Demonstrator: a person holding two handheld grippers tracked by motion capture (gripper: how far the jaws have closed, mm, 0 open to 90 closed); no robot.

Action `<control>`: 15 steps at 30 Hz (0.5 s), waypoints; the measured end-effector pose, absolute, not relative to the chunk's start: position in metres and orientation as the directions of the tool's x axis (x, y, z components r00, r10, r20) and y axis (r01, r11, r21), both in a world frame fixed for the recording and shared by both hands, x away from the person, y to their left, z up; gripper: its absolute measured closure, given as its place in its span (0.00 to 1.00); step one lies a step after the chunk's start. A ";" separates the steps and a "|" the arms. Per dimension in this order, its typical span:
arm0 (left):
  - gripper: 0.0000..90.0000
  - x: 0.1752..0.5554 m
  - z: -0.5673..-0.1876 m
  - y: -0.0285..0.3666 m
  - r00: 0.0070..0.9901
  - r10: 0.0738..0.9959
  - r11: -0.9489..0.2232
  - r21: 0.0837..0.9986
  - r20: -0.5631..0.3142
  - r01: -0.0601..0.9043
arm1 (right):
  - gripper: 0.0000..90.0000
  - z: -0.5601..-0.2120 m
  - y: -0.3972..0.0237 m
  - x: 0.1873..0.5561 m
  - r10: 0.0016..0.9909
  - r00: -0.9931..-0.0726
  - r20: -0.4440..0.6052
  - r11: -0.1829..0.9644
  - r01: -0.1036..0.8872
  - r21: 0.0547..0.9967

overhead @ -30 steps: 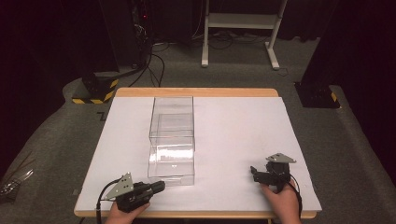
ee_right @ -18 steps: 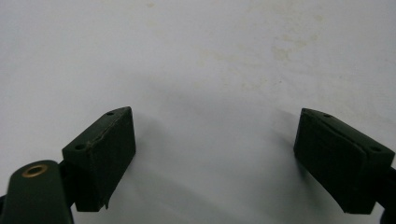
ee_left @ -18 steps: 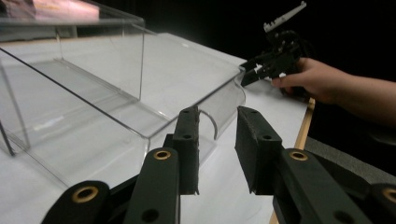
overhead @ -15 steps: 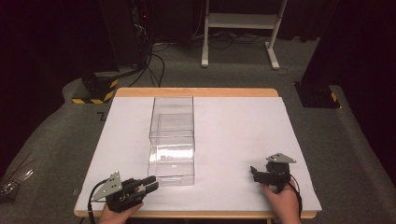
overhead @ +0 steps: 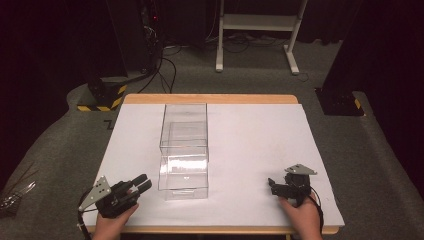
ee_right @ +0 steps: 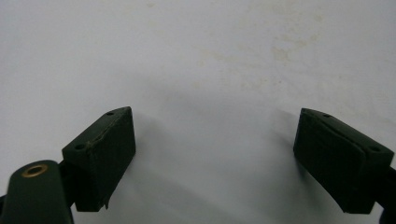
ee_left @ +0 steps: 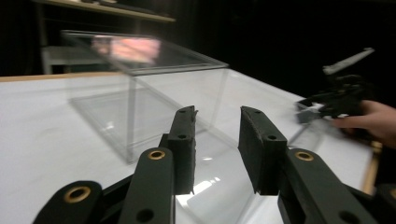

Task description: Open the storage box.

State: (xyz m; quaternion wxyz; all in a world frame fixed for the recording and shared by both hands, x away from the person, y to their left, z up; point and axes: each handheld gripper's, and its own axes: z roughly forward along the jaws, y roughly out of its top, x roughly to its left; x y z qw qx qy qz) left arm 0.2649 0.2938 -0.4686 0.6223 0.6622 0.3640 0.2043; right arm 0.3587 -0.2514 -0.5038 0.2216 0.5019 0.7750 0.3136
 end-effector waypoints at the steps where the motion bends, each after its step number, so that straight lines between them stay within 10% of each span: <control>1: 0.73 0.266 -0.470 0.297 0.632 0.754 0.038 0.972 -0.180 0.230 | 0.14 -0.504 -0.251 0.359 0.917 -0.398 -0.029 0.300 0.639 0.709; 12: 0.62 0.281 -0.488 0.316 0.413 0.901 -0.017 0.939 -0.135 0.344 | 0.14 -0.504 -0.251 0.359 0.917 -0.398 -0.028 0.299 0.639 0.708; 15: 0.60 0.288 -0.494 0.318 0.371 0.929 -0.169 0.909 0.017 0.381 | 0.14 -0.504 -0.251 0.359 0.917 -0.398 -0.027 0.299 0.640 0.708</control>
